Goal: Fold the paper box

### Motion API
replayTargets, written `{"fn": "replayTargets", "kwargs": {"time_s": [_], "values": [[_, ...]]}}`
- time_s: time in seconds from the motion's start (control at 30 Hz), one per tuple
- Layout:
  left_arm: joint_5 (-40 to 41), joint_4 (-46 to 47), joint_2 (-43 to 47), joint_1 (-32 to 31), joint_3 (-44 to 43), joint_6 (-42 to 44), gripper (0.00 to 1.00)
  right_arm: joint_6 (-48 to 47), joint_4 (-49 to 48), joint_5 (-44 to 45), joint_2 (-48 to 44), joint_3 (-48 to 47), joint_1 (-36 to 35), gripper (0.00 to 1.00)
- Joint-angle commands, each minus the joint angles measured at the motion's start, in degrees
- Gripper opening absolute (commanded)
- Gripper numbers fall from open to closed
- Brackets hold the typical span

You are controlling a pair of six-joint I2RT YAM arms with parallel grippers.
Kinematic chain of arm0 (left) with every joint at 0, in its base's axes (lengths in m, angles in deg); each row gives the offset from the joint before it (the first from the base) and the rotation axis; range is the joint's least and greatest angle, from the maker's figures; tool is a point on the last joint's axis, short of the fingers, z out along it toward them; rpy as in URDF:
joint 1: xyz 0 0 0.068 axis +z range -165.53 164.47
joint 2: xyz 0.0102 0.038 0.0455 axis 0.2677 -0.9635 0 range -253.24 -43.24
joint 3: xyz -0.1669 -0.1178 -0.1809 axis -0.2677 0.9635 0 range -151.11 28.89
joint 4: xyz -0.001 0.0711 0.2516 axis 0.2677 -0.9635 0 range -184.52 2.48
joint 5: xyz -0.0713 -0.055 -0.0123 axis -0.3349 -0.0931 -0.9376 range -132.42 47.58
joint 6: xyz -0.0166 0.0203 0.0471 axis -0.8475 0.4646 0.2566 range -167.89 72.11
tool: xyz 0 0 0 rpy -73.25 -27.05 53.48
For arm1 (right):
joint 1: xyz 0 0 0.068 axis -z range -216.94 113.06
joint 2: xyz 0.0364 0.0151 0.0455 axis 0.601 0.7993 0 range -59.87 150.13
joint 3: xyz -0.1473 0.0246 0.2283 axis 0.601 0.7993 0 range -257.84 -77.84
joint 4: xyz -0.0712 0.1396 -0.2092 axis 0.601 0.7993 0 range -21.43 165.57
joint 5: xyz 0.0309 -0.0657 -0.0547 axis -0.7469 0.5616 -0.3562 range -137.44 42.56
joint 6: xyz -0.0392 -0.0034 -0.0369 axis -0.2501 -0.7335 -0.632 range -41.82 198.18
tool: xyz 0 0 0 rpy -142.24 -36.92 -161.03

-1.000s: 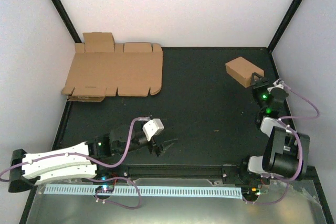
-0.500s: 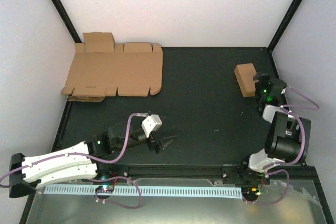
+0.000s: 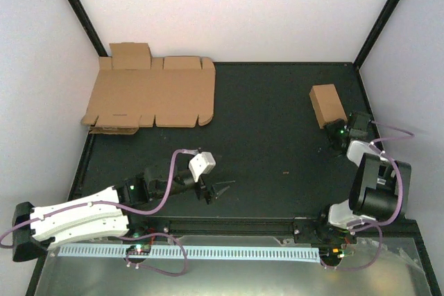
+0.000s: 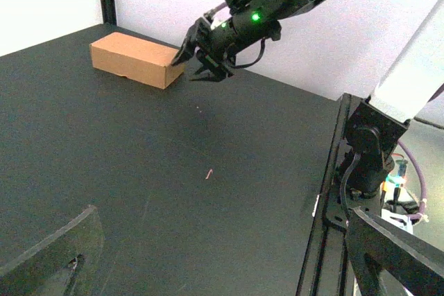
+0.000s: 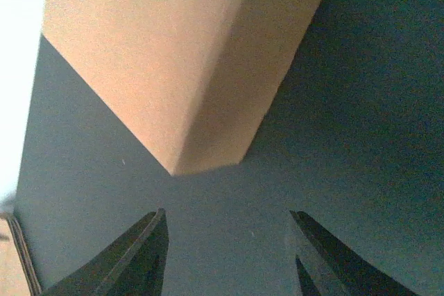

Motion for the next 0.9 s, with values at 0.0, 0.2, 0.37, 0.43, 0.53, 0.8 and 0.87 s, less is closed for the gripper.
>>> {"fn": "replayTargets", "kwargs": {"time_s": [0.0, 0.2, 0.37, 0.43, 0.53, 0.8, 0.87], "values": [[-1.8, 0.8, 0.9, 0.5, -0.5, -0.7, 0.99, -6.3, 2.8, -7.2, 3.6, -1.7, -1.1, 0.49], [-1.3, 0.5, 4.8, 0.7, 1.2, 0.0, 0.99, -11.9, 1.3, -8.4, 6.1, -2.3, -1.7, 0.45], [-1.6, 0.5, 5.6, 1.0, 1.6, 0.5, 0.99, -13.2, 2.6, -7.0, 11.5, -7.0, -3.0, 0.40], [-1.6, 0.5, 5.5, 1.2, 1.5, 0.7, 0.99, -12.2, 0.6, -5.7, 12.7, -7.5, -3.0, 0.40], [-1.9, 0.7, 5.6, 1.5, 1.5, 1.0, 0.99, -11.5, -1.1, -3.8, 14.7, -10.2, -3.0, 0.40], [-2.5, 1.0, 5.1, 2.5, 1.5, 1.1, 0.99, -14.5, 1.8, -2.4, 24.8, -25.3, -3.2, 0.41], [-2.8, 1.1, 4.9, 2.9, 1.5, 1.0, 0.99, -14.5, 2.1, -2.6, 27.8, -28.4, -3.4, 0.42]]}}
